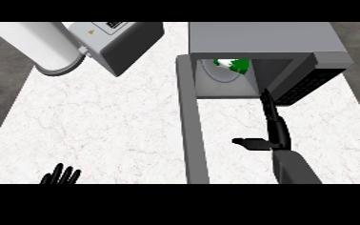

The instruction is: Pick up the milk, place it into the microwave and close the microwave

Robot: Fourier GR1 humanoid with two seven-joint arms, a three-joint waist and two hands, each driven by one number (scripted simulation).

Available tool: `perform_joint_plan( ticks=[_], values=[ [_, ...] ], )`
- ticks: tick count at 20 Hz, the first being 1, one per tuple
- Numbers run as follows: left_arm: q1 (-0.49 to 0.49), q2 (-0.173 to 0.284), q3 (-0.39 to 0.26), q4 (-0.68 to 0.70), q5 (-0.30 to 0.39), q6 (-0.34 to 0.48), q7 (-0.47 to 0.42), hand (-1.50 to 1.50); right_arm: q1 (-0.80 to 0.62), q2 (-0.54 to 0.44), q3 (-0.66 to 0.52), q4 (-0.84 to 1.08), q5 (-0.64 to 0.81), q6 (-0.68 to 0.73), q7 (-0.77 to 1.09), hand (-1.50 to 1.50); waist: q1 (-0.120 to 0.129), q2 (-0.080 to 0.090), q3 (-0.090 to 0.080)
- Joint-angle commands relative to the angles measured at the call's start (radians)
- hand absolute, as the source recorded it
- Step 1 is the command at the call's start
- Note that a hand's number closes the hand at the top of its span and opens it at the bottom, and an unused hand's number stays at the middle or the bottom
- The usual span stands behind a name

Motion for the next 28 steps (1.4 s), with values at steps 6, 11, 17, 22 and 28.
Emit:
perform_joint_plan(
  ticks=[6, 11, 17, 22, 28],
  values=[
    [-0.118, 0.007, -0.133, 0.093, -0.168, -0.017, 0.041, -1.50, 0.223, -0.096, 0.004, -0.233, -0.054, 0.117, 0.017, 1.50, -0.008, -0.001, -0.001],
    [-0.203, -0.027, -0.220, 0.117, -0.322, 0.044, 0.057, 1.50, 0.318, -0.210, -0.033, -0.303, -0.111, 0.227, 0.053, -1.50, -0.009, -0.001, -0.001],
    [-0.398, -0.100, -0.198, 0.242, -0.313, 0.088, 0.171, 1.50, 0.402, -0.213, -0.077, -0.375, -0.186, 0.269, 0.049, -1.50, -0.001, 0.003, 0.000],
    [-0.514, -0.120, -0.250, 0.407, -0.373, 0.257, 0.098, 1.50, 0.365, -0.281, -0.113, -0.282, -0.205, 0.322, 0.022, -1.50, 0.005, 0.004, 0.001],
    [-0.688, -0.099, -0.308, 0.534, -0.417, 0.105, 0.313, 1.50, 0.476, -0.291, -0.083, -0.377, -0.225, 0.387, -0.001, -1.50, -0.019, 0.004, 0.001]
  ],
)
